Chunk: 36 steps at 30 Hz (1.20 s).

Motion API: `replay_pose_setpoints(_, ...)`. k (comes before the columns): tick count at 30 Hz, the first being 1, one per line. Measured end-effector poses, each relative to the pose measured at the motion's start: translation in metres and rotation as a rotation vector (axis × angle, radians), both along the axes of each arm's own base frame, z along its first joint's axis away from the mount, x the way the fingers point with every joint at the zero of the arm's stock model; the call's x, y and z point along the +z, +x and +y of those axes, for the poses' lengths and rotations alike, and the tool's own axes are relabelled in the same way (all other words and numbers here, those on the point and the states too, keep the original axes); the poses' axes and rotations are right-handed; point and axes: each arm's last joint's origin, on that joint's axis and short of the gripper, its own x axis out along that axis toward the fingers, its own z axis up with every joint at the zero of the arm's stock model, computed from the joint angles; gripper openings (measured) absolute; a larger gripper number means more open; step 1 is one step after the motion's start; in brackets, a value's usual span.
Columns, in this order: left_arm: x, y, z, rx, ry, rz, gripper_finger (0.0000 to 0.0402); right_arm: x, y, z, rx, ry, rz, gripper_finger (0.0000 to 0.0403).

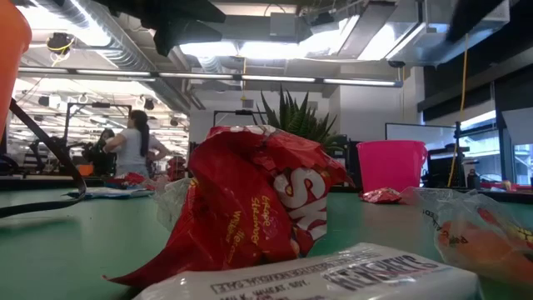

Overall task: Sort candy
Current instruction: Put the red candy into the orange bucket

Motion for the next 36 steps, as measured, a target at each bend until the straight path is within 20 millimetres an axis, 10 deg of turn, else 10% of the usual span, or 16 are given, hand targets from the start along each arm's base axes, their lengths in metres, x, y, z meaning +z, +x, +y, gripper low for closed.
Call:
replay_pose_setpoints(7, 0.000, 0.000, 0.002, 0.004, 0.019, 0.006, 0.0188, -0.025, 0.028, -0.049, 0.071, -0.142, 0.148, 0.0271)
replay_pose_setpoints(22, 0.000, 0.002, 0.026, 0.106, 0.028, 0.010, 0.0188, -0.136, 0.004, -0.163, -0.052, -0.044, 0.101, 0.0270)
replay_pose_setpoints(36, 0.000, 0.003, 0.029, 0.074, -0.019, 0.001, 0.0188, -0.144, 0.010, -0.193, -0.114, 0.082, -0.067, 0.0270)
